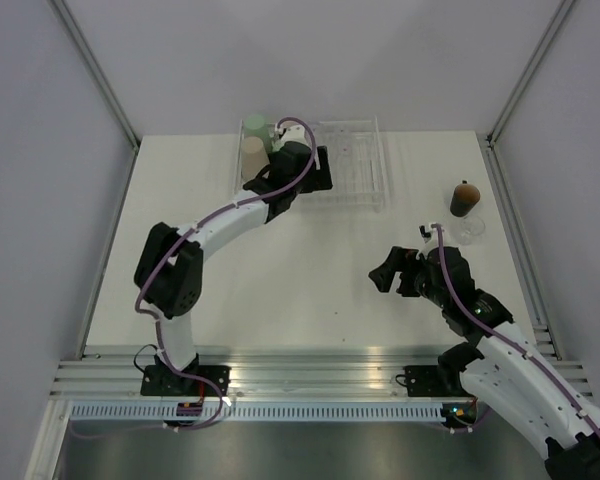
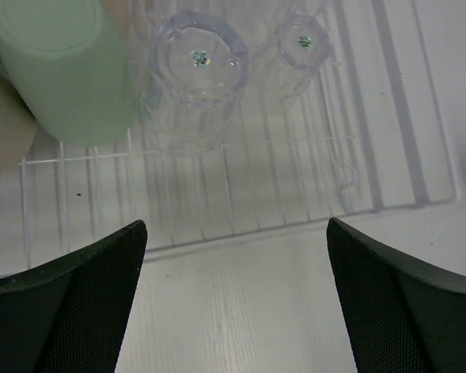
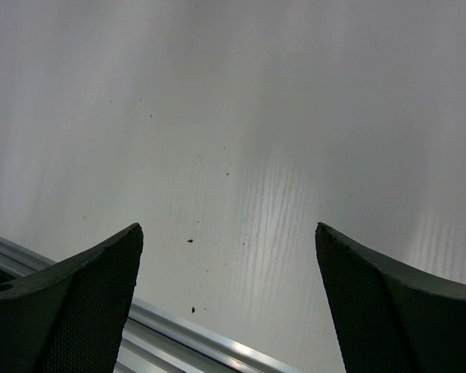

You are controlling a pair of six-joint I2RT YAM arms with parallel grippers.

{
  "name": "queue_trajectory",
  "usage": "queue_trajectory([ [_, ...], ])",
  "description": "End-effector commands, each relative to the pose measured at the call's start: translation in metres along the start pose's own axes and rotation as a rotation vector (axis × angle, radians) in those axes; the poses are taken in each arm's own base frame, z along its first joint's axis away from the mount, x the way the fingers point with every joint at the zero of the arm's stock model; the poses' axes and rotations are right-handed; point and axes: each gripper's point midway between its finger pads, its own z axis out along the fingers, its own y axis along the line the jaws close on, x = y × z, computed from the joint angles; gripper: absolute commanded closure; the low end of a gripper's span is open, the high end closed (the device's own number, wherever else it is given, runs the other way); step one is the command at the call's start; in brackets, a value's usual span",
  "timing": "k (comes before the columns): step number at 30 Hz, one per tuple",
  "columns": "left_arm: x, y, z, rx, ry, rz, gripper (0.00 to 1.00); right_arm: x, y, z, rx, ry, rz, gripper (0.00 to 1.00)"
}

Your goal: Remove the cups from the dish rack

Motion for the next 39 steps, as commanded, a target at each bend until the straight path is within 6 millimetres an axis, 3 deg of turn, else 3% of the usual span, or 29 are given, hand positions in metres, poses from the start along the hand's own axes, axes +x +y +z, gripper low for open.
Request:
queue_trajectory([
  [1,0.002,0.022,0.03,-0.166,-0.02,0.078,0.0,0.014,-0.007,-0.004,0.023,0.026,0.008,0.05],
  [9,-0.003,0.02,0.08,-0.238,-0.042,0.092,0.0,0.022,-0.003,-0.01,-0.008,0.032,0.002,0.03],
  [10,-0.013,0.015,0.083,-0.231,-0.064,0.092,0.0,0.021,-0.003,-0.01,-0.01,0.03,0.0,0.03],
  [12,-0.006,0.018,0.095,-0.249,-0.061,0.099,0.0,0.022,-0.002,-0.009,-0.011,0.031,-0.005,0.02],
  [13,-0.014,0.014,0.097,-0.244,-0.079,0.099,0.0,0.022,-0.003,-0.009,-0.006,0.033,-0.005,0.02],
  [14,-0.006,0.019,0.106,-0.264,-0.071,0.11,0.0,0.023,-0.003,-0.008,-0.009,0.036,-0.009,0.02],
  [20,-0.006,0.026,0.125,-0.325,-0.104,0.138,0.0,0.025,-0.002,-0.006,-0.011,0.047,-0.02,0.02],
  [21,0.002,0.031,0.131,-0.341,-0.094,0.148,0.0,0.025,-0.002,-0.006,-0.013,0.048,-0.021,0.02],
  [29,0.002,0.034,0.148,-0.365,-0.121,0.183,0.0,0.026,0.0,-0.006,-0.022,0.049,-0.024,0.02],
  [36,-0.012,0.025,0.151,-0.318,-0.203,0.187,0.0,0.028,0.001,-0.005,-0.033,0.055,-0.023,0.03],
  [39,-0.009,0.024,0.152,-0.298,-0.198,0.21,0.0,0.029,0.001,-0.004,-0.032,0.059,-0.026,0.04],
])
